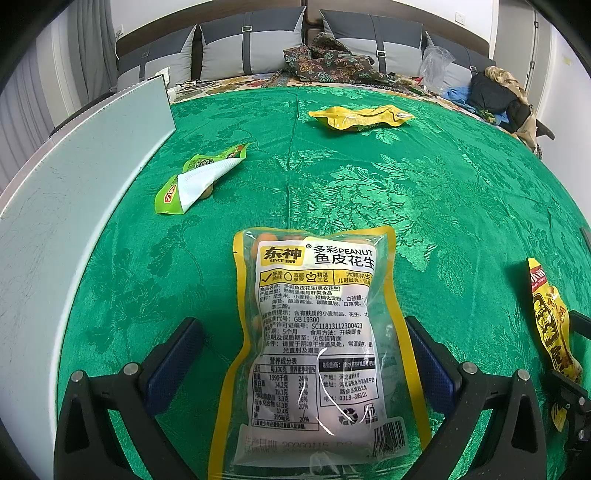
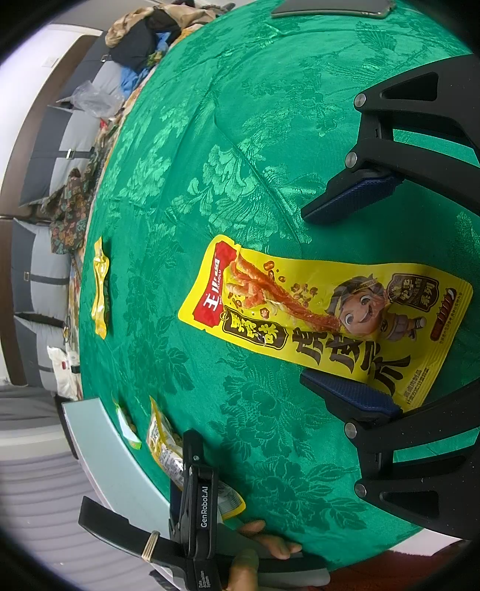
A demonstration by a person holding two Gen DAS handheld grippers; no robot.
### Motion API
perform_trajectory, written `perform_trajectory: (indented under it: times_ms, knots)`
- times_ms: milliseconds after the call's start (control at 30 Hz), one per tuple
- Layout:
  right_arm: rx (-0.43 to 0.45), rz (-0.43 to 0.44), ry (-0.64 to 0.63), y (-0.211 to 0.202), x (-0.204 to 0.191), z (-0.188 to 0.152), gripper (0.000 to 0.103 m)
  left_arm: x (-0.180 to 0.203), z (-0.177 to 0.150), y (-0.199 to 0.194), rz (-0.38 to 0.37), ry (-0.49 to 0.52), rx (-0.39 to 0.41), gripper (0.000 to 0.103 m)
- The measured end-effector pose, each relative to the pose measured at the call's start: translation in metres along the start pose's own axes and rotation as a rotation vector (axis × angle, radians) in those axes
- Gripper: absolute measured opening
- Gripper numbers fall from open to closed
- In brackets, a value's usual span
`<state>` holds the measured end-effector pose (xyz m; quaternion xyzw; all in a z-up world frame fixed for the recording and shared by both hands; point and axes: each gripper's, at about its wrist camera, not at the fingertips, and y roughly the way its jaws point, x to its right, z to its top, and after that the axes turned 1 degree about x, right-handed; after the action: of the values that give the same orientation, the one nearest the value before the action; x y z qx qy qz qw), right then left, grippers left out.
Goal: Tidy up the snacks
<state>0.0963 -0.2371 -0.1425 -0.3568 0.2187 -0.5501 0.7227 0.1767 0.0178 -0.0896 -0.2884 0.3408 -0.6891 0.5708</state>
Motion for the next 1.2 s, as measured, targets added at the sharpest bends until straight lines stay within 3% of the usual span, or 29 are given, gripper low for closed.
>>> perform_trajectory:
  times_ms: [100, 200, 333, 367, 400, 433, 467, 500, 600, 767, 933, 1067, 1200]
  knots:
    - [0.000, 0.000, 0.000, 0.000, 0.000, 0.000, 0.083, 0.001, 0.001, 0.000, -0.025, 0.027, -0.019, 0.103]
    - [-0.006, 0.001, 0.002, 0.000, 0.000, 0.000, 0.083, 0.001, 0.008, 0.002, -0.067, 0.095, -0.111, 0.103]
    - [-0.198, -0.008, 0.024, 0.007, 0.002, 0.021, 0.082, 0.003, 0.015, 0.005, -0.076, 0.125, -0.193, 0.103]
    - [-0.228, -0.006, 0.029, 0.010, 0.002, 0.025, 0.083, 0.002, 0.014, 0.005, -0.081, 0.130, -0.192, 0.096]
    - [-0.264, 0.009, 0.039, 0.014, 0.004, 0.031, 0.080, 0.003, 0.014, 0.001, -0.089, 0.141, -0.175, 0.076]
    - [-0.275, 0.013, 0.047, 0.016, 0.006, 0.035, 0.076, 0.004, 0.014, -0.006, -0.091, 0.159, -0.150, 0.070]
    - [-0.283, 0.019, 0.057, 0.016, 0.009, 0.039, 0.055, 0.004, 0.014, -0.009, -0.084, 0.167, -0.144, 0.060]
    - [-0.280, 0.014, 0.072, 0.013, 0.014, 0.043, 0.052, 0.002, 0.014, -0.012, -0.085, 0.169, -0.135, 0.057]
    - [-0.288, 0.083, 0.196, 0.005, 0.034, 0.043, 0.039, -0.006, 0.006, -0.019, -0.125, 0.147, -0.135, 0.056]
    - [-0.259, 0.164, 0.381, -0.018, 0.055, 0.031, 0.039, -0.026, -0.010, -0.039, -0.214, 0.013, -0.104, 0.056]
    - [-0.219, 0.267, 0.485, -0.032, 0.049, 0.041, 0.039, -0.048, 0.001, -0.085, -0.287, -0.090, -0.020, 0.056]
    - [-0.147, 0.350, 0.469, -0.048, 0.017, 0.089, 0.039, -0.086, 0.024, -0.132, -0.305, -0.155, 0.068, 0.056]
    - [-0.060, 0.463, 0.407, -0.063, -0.041, 0.156, 0.040, -0.154, 0.046, -0.180, -0.220, -0.204, 0.172, 0.056]
